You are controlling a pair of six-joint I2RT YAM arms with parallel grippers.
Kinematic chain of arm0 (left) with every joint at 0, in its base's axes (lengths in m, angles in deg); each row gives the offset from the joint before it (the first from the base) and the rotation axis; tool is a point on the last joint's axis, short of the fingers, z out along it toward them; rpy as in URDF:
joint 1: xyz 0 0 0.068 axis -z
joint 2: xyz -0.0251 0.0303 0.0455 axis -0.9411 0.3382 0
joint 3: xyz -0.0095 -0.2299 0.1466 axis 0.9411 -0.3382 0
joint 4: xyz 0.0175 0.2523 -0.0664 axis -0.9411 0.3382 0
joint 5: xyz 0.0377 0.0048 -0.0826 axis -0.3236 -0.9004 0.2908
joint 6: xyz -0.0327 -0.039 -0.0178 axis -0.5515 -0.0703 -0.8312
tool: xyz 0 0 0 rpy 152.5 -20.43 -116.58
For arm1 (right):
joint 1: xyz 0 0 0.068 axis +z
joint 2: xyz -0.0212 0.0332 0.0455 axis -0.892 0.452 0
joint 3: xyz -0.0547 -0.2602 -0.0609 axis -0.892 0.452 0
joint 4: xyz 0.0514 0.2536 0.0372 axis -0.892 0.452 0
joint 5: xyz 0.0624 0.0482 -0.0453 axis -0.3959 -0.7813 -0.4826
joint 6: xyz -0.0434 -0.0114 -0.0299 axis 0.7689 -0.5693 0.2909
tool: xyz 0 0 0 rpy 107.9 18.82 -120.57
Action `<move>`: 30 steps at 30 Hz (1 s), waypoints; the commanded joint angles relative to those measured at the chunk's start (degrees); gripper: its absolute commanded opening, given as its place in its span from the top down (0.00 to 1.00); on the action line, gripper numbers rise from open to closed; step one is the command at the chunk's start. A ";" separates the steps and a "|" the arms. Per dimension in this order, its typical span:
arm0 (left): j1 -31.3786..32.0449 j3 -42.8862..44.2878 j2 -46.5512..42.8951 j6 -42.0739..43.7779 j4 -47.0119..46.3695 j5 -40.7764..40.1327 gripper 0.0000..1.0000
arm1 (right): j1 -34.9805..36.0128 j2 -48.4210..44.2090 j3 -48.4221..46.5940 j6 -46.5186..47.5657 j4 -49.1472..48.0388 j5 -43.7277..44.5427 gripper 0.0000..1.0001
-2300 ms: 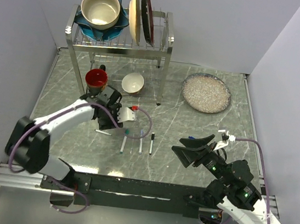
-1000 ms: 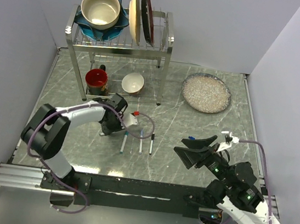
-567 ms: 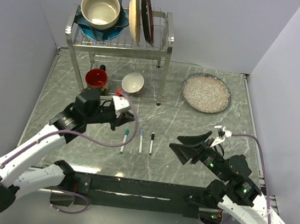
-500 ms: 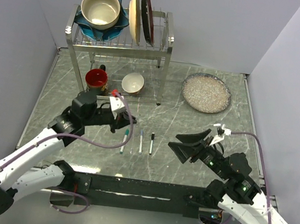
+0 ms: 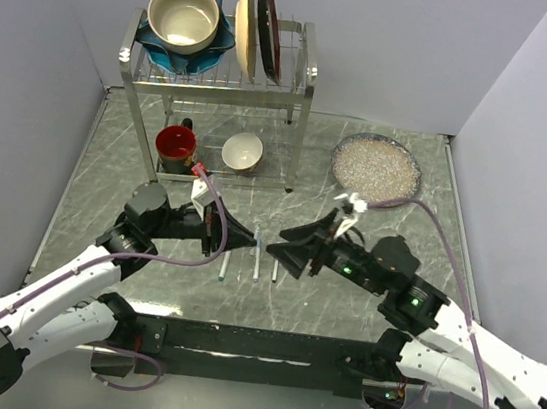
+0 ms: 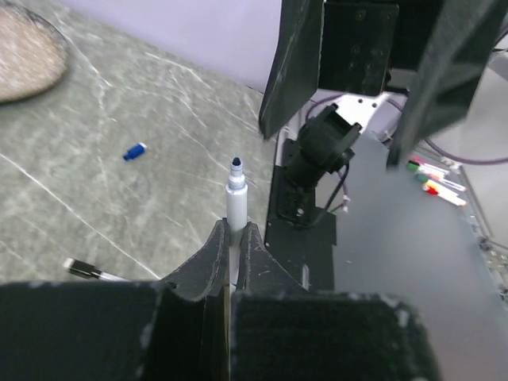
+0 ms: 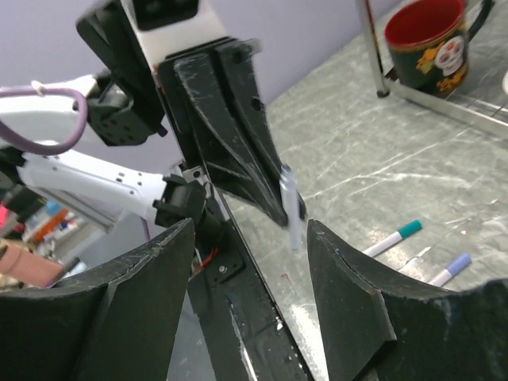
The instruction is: Insert the pens into the pen caps
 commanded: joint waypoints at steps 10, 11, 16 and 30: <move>0.87 1.33 -1.55 -4.77 -3.86 4.17 0.99 | 5.30 9.75 -8.16 1.89 -0.07 14.38 0.39; 0.96 1.24 -1.72 -4.77 -4.04 4.35 0.99 | 5.30 10.09 -8.16 1.80 -0.34 14.20 0.41; 1.31 0.80 -2.17 -5.47 -5.18 4.61 0.99 | 5.47 10.80 -7.81 1.28 -1.83 12.01 0.51; 1.84 0.02 -2.25 -7.57 -7.72 5.23 0.54 | 6.00 11.94 -8.15 0.66 -4.74 8.67 1.00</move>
